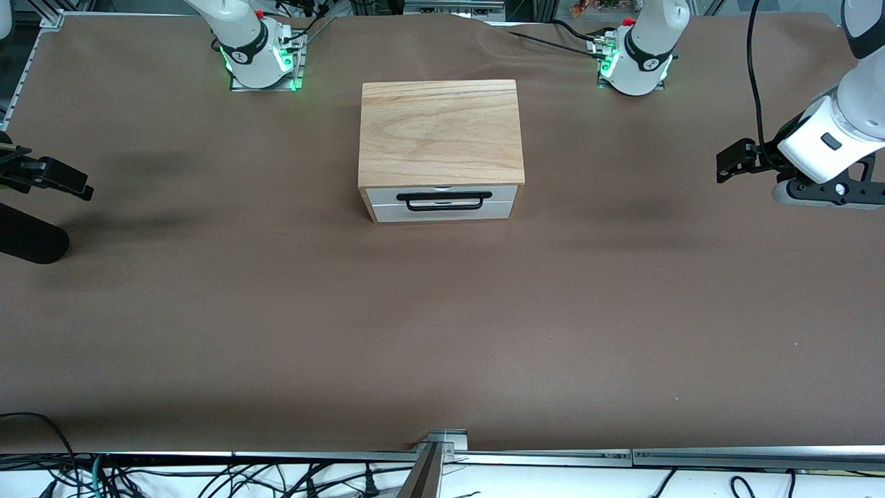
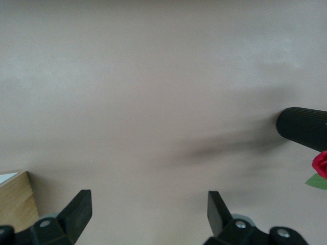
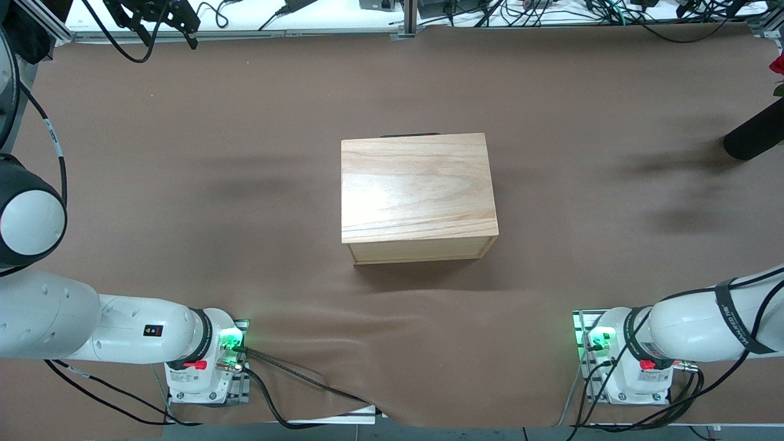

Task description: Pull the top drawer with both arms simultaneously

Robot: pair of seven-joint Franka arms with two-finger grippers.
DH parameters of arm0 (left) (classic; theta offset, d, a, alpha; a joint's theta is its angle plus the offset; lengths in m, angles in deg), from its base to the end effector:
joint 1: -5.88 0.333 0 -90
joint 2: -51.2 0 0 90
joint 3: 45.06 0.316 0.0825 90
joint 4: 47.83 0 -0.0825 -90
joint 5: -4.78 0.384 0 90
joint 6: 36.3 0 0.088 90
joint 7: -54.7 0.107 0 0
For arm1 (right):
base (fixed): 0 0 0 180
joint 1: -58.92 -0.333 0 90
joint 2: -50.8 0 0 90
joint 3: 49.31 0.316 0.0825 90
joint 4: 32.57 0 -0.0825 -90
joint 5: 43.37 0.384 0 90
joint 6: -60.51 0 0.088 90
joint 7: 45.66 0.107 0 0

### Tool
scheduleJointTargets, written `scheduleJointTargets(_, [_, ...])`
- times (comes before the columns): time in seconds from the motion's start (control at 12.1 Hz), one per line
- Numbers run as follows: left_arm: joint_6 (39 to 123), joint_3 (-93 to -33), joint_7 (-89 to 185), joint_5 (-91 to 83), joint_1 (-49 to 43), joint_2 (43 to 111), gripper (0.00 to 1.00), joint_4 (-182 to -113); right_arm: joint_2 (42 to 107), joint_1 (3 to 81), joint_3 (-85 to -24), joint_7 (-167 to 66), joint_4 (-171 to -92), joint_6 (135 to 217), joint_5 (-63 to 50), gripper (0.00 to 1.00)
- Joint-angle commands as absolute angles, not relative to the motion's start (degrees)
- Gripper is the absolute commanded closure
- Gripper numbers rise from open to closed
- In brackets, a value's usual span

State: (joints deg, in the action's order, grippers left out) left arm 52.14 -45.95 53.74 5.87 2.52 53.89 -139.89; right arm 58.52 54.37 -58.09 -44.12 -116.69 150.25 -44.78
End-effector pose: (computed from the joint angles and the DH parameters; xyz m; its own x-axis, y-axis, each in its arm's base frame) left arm 0.5611 -0.0394 0.5792 0.9924 -0.0565 -0.1096 -0.0590 -0.9981 -0.0201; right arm 0.5929 -0.0403 0.5960 0.9944 -0.0999 -0.0338 -0.0983 -0.9941 0.0460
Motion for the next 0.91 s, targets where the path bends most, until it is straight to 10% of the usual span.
scheduleJointTargets(0.0, [51.33, -45.32, 53.21, 4.69, 2.01, 54.63, 0.00, -138.01, 57.74, 54.61, -57.83, -44.87, -117.04, 150.68, -45.84, 0.00])
scheduleJointTargets(0.83, [51.15, -45.32, 53.12, 4.08, 2.01, 54.72, 0.00, -138.27, 57.74, 54.44, -57.57, -44.70, -116.95, 150.42, -45.57, 0.00])
